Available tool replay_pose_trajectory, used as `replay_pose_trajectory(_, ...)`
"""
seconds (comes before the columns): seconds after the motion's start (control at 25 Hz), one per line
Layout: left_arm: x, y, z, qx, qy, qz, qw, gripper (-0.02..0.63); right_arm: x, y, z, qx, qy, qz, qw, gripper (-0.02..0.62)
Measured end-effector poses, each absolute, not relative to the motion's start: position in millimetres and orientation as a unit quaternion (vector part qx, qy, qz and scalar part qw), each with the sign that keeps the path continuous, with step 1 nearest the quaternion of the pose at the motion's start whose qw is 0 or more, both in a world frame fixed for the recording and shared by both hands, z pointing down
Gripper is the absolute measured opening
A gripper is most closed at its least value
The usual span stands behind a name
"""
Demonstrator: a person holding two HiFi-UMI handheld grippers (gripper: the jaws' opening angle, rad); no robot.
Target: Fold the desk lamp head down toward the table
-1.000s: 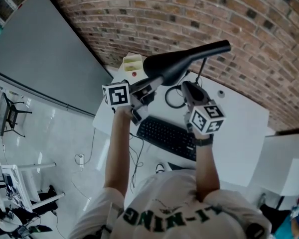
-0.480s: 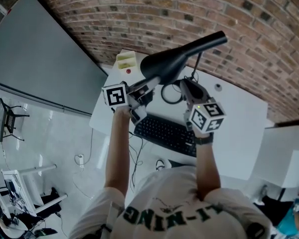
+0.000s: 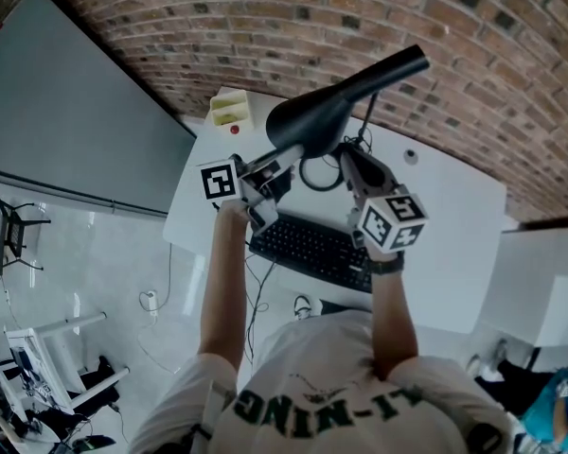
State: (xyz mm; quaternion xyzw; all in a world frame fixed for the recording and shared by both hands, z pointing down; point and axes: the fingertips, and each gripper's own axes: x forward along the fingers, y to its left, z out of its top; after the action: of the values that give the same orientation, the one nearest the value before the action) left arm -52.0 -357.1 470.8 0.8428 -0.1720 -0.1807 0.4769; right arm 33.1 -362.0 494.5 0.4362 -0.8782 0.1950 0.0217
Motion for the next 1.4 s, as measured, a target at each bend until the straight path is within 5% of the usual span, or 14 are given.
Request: replay_pose_trajectory(1.4,0.5,-373.8,516.9,0.805,-0.099,-0.251,0.529,0.062,70.2,-367.2,509.1,0.458,-0.862,0.216,0.017,0.003)
